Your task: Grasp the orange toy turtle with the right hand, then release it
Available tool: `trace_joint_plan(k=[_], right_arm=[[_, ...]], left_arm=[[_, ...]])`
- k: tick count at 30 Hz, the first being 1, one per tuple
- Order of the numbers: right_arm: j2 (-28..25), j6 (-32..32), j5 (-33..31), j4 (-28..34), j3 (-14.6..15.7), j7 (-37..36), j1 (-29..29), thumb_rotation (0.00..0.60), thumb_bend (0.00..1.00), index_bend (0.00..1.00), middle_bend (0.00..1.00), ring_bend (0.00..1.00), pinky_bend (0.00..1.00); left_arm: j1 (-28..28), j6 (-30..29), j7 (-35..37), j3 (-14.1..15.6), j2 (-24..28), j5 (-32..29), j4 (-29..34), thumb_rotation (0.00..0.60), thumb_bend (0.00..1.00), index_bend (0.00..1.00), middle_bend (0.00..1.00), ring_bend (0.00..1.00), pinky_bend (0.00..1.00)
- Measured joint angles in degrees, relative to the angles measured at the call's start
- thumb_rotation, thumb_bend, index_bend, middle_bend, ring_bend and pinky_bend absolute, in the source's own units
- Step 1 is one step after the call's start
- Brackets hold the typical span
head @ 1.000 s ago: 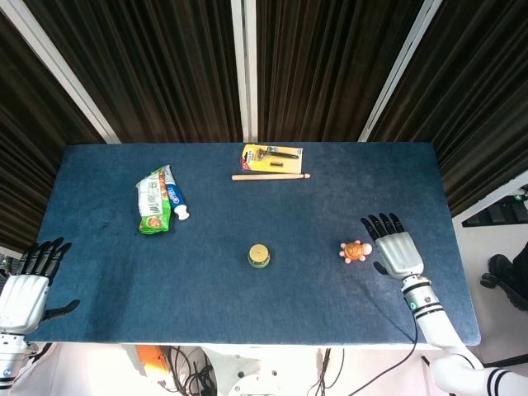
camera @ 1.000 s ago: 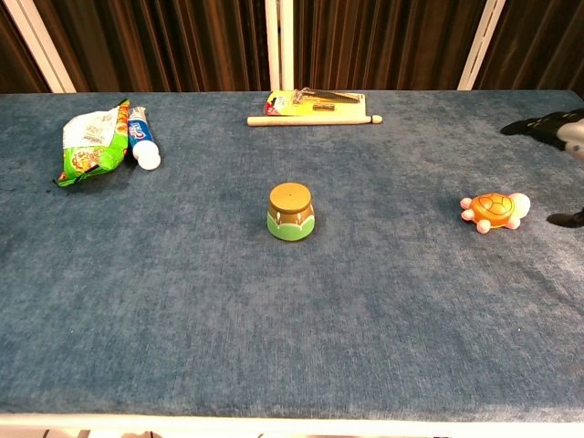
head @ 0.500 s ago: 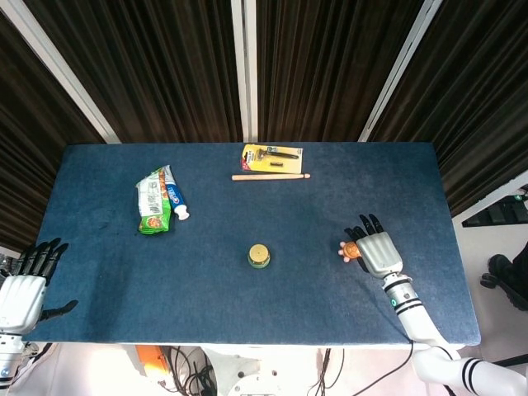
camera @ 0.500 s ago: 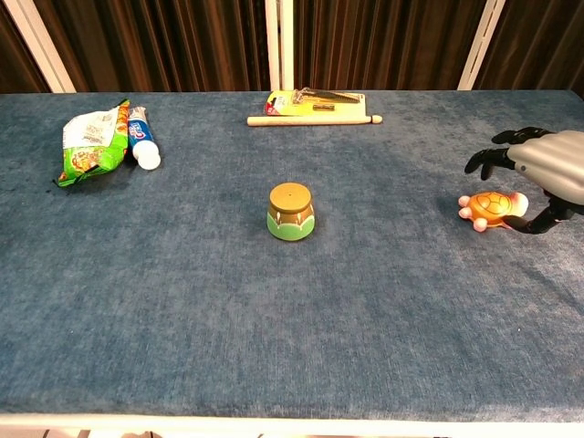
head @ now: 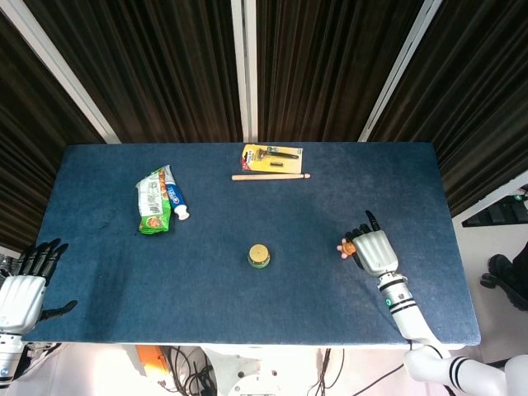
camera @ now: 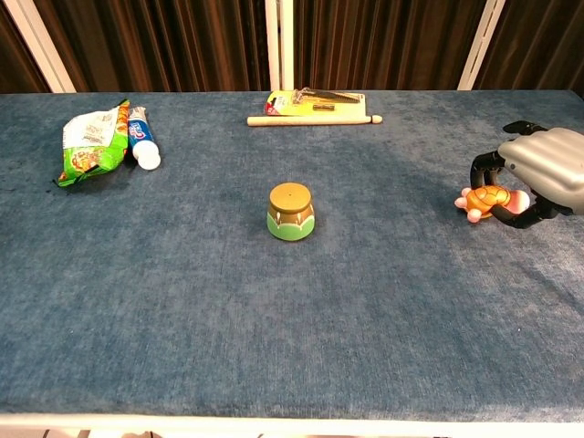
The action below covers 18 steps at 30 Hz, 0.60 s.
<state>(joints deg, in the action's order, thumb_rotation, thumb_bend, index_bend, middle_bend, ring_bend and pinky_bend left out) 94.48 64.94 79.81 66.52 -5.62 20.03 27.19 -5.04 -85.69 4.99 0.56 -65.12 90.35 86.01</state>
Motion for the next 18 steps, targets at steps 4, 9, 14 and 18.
trace_joint_plan(k=[4, 9, 14, 18], right_arm=[[0.35, 0.38, 0.38, -0.69, 0.39, -1.02, -0.20, 0.600, 0.36, 0.91, 0.79, 0.33, 0.00], [-1.52, -1.65, 0.06, 0.94, 1.01, -1.23, -0.14, 0.600, 0.12, 0.31, 0.32, 0.05, 0.00], [-3.37, -0.88, 0.23, 3.13, 1.04, -2.22, -0.41, 0.600, 0.09, 0.11, 0.17, 0.00, 0.00], [-4.41, -0.19, 1.04, 4.18, 1.38, -2.95, -0.67, 0.600, 0.09, 0.10, 0.17, 0.00, 0.00]], left_arm=[[0.00, -0.04, -0.10, 0.02, 0.07, 0.08, 0.14, 0.600, 0.02, 0.06, 0.00, 0.00, 0.00], [-0.02, -0.06, -0.33, 0.04, 0.16, 0.18, 0.34, 0.600, 0.02, 0.06, 0.00, 0.00, 0.00], [-0.13, 0.04, -0.54, 0.00, 0.18, 0.22, 0.53, 0.600, 0.02, 0.06, 0.00, 0.00, 0.00], [-0.20, 0.12, -0.77, -0.01, 0.20, 0.24, 0.72, 0.600, 0.02, 0.06, 0.00, 0.00, 0.00]])
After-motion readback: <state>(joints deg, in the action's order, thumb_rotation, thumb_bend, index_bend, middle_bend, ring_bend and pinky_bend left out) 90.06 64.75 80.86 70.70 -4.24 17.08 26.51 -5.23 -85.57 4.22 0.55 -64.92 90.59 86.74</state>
